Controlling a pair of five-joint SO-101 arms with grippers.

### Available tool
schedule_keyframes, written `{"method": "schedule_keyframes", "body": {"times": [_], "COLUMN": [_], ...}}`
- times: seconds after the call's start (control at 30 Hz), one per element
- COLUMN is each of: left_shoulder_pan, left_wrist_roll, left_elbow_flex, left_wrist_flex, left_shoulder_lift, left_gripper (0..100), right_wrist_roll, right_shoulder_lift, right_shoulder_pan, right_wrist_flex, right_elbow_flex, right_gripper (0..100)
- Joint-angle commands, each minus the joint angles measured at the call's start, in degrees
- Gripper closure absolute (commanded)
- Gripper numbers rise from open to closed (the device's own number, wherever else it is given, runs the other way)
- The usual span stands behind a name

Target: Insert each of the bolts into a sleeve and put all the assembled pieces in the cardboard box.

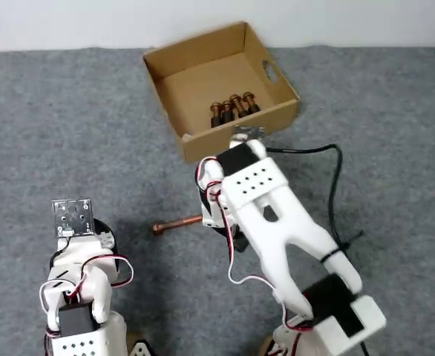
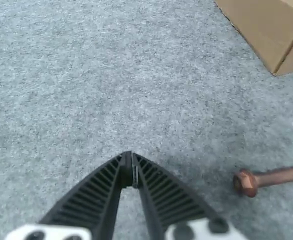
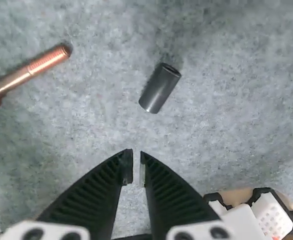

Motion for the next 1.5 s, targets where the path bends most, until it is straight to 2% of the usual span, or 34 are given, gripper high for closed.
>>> {"method": "schedule_keyframes", "body": {"times": [0.0, 0.1, 0.2, 0.73, 1.0, 1.1, 1.23, 1.33, 1.4, 1.47], "left_shoulder_pan": [-0.35, -0.35, -0.35, -0.35, -0.35, -0.26, -0.26, -0.26, -0.26, -0.26], "left_wrist_roll": [-0.62, -0.62, -0.62, -0.62, -0.62, -0.62, -0.62, -0.62, -0.62, -0.62], "left_elbow_flex": [-0.31, -0.31, -0.31, -0.31, -0.31, -0.31, -0.31, -0.31, -0.31, -0.31], "left_wrist_flex": [-1.49, -1.49, -1.49, -1.49, -1.49, -1.49, -1.49, -1.49, -1.49, -1.49], "left_shoulder_lift": [-0.26, -0.26, -0.26, -0.26, -0.26, -0.26, -0.26, -0.26, -0.26, -0.26], "left_gripper": [100, 100, 100, 100, 100, 100, 100, 100, 100, 100], "right_wrist_roll": [-0.88, -1.05, -1.05, -0.53, -0.62, -0.88, -0.7, -0.7, -0.7, -0.7], "right_shoulder_lift": [1.1, 1.45, 1.8, 4.0, 17.27, 20.35, 21.67, 21.67, 21.67, 21.58], "right_shoulder_pan": [-0.48, -0.57, -0.57, -0.13, 8.13, 8.66, 8.75, 8.92, 9.01, 9.01], "right_wrist_flex": [-1.01, -1.1, -1.71, -27.03, -28.79, -24.04, -20.53, -18.33, -16.57, -13.49], "right_elbow_flex": [-0.35, -0.35, -0.09, 15.56, 11.25, 6.15, 1.32, -0.7, -2.29, -4.31], "right_gripper": [86.1, 76.7, 72.3, 72.5, 72.6, 78.2, 99.2, 95.8, 99.6, 98.8]}}
